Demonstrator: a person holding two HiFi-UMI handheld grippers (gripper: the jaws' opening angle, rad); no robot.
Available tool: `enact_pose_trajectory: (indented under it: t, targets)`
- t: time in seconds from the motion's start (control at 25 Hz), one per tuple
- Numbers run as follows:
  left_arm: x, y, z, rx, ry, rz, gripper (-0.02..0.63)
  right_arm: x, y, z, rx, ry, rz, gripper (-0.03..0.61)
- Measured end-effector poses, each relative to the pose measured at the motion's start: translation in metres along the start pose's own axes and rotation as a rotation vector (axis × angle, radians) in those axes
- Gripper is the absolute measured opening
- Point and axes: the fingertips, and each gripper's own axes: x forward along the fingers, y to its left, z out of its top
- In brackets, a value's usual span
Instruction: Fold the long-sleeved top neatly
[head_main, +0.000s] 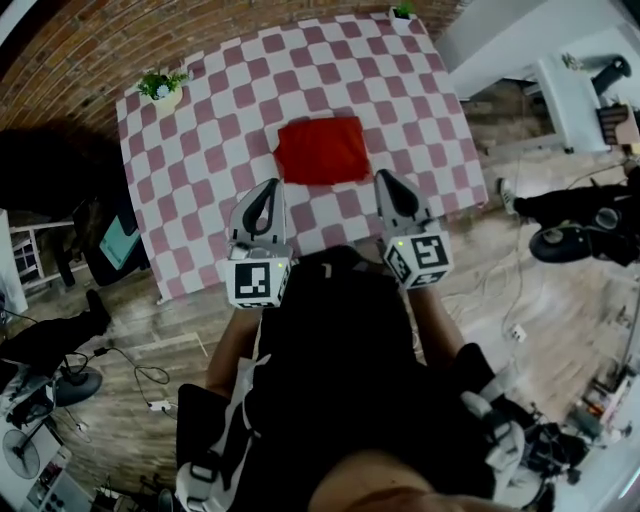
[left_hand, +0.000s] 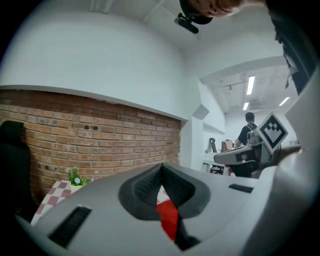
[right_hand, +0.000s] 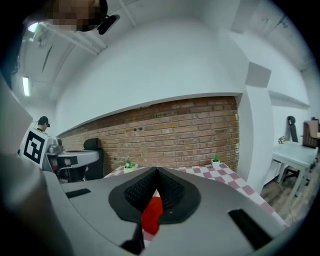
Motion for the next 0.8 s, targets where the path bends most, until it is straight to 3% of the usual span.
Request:
enact_pose_trajectory:
  t: [0.2,0.44,0.8]
  targets:
    - [-0.014,-0.013,0.006,-0.024,-0.028,0.084,0.008,-0.022,-0.003,0.007,0.022,-0.011,0.0,0.008]
    - [-0.01,-0.034,-0.004,-0.029,0.008,0.112,0.008,-0.037,-0.009,-0.002,0.038,0.008,0.016,0.009]
    - [-0.001,-0.046,0.002,-0.051,-0.008,0.128,0.008,-0.037,-0.013,-0.004,0.025,0.011,0.055,0.008]
